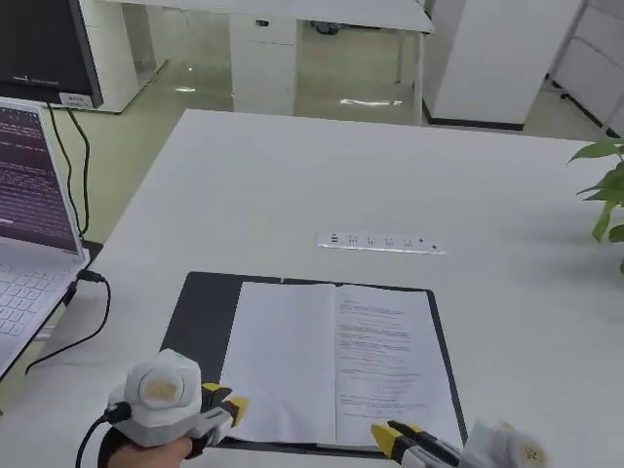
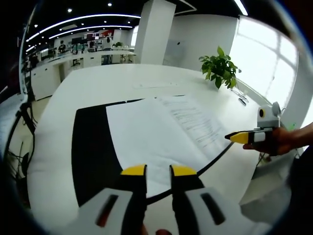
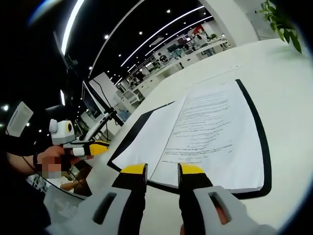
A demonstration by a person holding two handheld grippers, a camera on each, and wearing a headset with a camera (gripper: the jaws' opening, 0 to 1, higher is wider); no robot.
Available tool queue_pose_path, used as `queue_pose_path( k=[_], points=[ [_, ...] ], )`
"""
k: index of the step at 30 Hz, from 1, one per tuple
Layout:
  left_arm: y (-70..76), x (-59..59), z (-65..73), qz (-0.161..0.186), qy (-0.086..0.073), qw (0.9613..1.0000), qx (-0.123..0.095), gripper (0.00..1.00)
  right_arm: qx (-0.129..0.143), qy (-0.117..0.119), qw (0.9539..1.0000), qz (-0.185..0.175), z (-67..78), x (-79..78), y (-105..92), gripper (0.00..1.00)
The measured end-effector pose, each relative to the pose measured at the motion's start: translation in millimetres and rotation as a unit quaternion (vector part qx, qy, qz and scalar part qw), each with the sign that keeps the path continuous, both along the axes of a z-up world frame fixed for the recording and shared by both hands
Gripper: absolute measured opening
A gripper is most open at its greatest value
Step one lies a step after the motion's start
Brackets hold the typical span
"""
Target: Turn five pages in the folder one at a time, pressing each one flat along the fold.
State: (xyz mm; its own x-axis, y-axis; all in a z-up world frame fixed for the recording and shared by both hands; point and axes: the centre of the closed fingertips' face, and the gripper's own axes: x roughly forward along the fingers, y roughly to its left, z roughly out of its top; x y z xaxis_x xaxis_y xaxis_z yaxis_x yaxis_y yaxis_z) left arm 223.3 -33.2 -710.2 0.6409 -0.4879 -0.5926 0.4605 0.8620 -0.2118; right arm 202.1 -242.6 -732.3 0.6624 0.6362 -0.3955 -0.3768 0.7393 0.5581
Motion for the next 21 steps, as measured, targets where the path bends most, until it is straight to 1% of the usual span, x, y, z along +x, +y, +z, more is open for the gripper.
queue_pose_path(
  k=[1,11,13,14,18,21],
  points=[
    [1.5,-0.2,4.2,0.000,-0.008,1.0000,0.002,0.18,-0.001,-0.001,1.0000,0.000,1.6,0.9,-2.4,0.24],
    [9.2,-1.7,25.8,0.004,-0.029,0.9995,0.008,0.26,-0.023,-0.025,0.9994,0.001,22.9,6.3,-23.9,0.34],
    [11.4,0.0,31.7,0.011,-0.032,0.9994,0.008,0.28,-0.026,-0.028,0.9993,-0.001,23.8,6.7,-28.7,0.35],
    [12.0,0.9,35.8,0.010,-0.038,0.9992,0.009,0.29,-0.030,-0.029,0.9991,-0.001,24.7,6.5,-31.2,0.35],
    [13.9,4.5,46.4,0.001,-0.051,0.9986,0.014,0.32,-0.036,-0.033,0.9988,-0.005,29.4,5.5,-38.0,0.37],
    [15.1,4.6,52.6,-0.005,-0.058,0.9981,0.019,0.35,-0.043,-0.037,0.9984,-0.003,32.2,5.0,-41.2,0.39]
  ],
)
